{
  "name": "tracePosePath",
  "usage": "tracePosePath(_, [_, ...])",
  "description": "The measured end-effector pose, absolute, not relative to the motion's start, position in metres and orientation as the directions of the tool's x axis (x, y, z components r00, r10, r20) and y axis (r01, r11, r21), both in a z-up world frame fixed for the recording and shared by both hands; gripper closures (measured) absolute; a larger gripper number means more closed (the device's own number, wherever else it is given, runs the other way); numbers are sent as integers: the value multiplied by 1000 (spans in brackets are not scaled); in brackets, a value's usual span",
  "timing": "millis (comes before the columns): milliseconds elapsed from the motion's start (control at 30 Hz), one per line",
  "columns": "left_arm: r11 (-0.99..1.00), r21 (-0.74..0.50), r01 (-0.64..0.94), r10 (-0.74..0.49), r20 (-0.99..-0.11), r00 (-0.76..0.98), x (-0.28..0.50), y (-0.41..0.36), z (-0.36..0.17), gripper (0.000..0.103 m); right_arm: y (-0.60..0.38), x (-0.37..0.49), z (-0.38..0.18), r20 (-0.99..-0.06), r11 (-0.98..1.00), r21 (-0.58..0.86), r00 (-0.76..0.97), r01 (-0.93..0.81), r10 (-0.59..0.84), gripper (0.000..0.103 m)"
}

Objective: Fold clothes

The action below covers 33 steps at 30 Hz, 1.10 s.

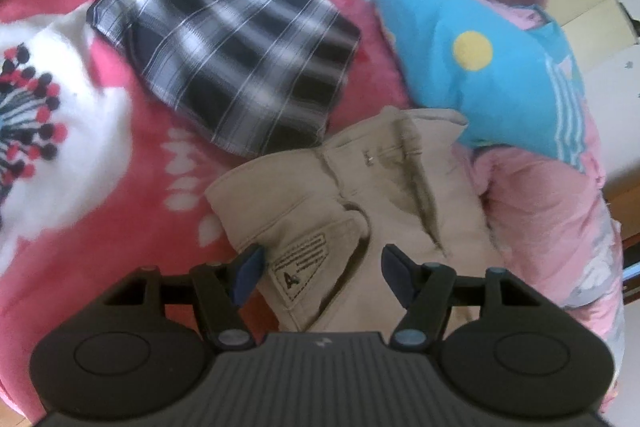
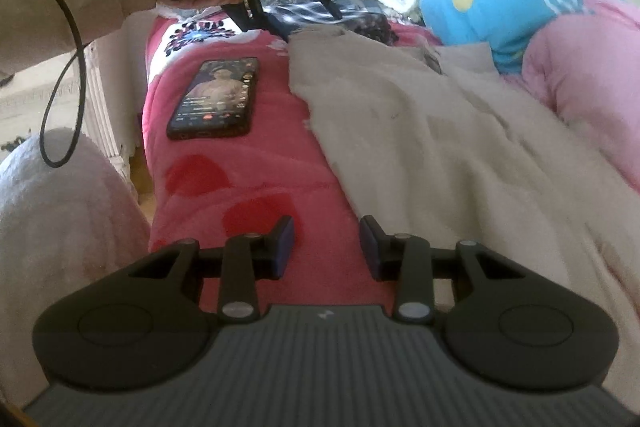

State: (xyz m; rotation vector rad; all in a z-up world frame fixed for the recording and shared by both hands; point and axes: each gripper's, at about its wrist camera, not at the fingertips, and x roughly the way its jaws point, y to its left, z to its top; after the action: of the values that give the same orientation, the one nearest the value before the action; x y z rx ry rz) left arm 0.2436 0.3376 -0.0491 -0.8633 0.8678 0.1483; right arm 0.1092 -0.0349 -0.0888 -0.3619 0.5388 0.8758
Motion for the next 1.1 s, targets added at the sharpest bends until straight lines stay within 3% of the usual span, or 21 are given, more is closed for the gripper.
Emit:
tracePosePath(200, [680, -573, -458, -189, -740, 645, 231, 336, -41, 37, -52, 112, -89, -560, 611, -22, 516, -791, 648, 68])
tracePosePath(333, [621, -601, -502, -245, -758, 605, 244, 336, -58, 36, -61, 118, -90, -554, 623, 48, 498, -781, 667, 68])
tracePosePath(500, [579, -616, -534, -207, -745, 634, 249, 335, -62, 41, -64, 117, -86, -543, 633, 58, 507, -772, 669, 68])
tracePosePath(700, [608, -598, -522, -110, -715, 691, 243, 331, -46, 66, -66, 115, -86, -537, 630, 47, 513, -775, 670, 68])
tracePosePath(733, [613, -595, -520, -94, -708, 700, 242, 330, -43, 75, -66, 116, -88, -539, 631, 51, 511, -774, 670, 68])
tracePosePath(767, [626, -584, -517, -82, -708, 701, 242, 328, -42, 93, -66, 116, -88, -541, 632, 53, 510, -773, 669, 68])
tracePosePath(1033, [825, -390, -408, 95, -616, 782, 223, 301, -1, 96, -66, 118, -92, -541, 634, 56, 511, -771, 668, 68])
tracePosePath(1100, [825, -353, -441, 113, -662, 741, 230, 306, -12, 96, -66, 119, -94, -546, 638, 59, 510, -768, 665, 68])
